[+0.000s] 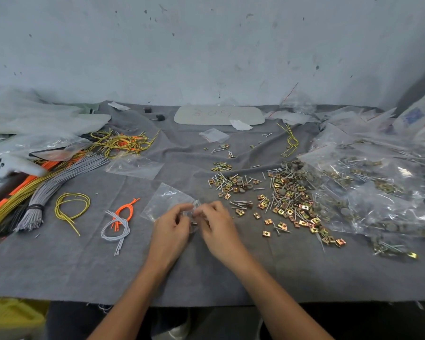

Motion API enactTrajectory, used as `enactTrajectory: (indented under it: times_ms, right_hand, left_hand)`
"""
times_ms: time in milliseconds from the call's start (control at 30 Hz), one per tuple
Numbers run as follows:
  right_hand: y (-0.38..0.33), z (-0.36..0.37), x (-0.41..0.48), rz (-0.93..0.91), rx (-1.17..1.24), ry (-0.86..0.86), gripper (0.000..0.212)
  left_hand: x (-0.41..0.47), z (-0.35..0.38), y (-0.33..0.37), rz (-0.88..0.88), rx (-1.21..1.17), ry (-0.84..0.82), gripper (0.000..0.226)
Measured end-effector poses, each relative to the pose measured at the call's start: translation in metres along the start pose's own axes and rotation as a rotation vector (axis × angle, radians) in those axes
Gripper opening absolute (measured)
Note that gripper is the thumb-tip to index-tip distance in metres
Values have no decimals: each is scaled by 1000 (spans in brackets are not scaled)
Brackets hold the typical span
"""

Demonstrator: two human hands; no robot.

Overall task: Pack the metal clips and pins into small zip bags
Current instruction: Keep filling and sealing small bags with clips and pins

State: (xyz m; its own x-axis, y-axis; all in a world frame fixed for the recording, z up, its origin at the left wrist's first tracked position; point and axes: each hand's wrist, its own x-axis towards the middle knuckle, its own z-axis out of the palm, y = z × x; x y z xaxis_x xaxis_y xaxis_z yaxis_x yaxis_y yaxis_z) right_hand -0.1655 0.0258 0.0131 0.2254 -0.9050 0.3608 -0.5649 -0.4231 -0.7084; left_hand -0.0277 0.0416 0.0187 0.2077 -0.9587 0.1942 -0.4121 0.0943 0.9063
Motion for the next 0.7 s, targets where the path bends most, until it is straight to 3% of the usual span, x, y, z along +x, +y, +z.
enactTrajectory:
  times_ms: [67, 167, 467, 700]
  right_hand:
    - [2, 2, -1, -28, -127, 33, 17]
    - [3, -6, 2, 6, -111, 101, 14]
    - [41, -79, 22, 171, -373, 84, 8]
    - [52, -99, 21, 235, -430, -108, 13]
  left_hand:
    - [0, 0, 1, -4, -22, 0, 38]
    - [1, 1, -1, 8, 6, 13, 37]
    - [2, 2, -4, -18, -24, 10, 36]
    - [1, 1, -2, -30, -22, 12, 34]
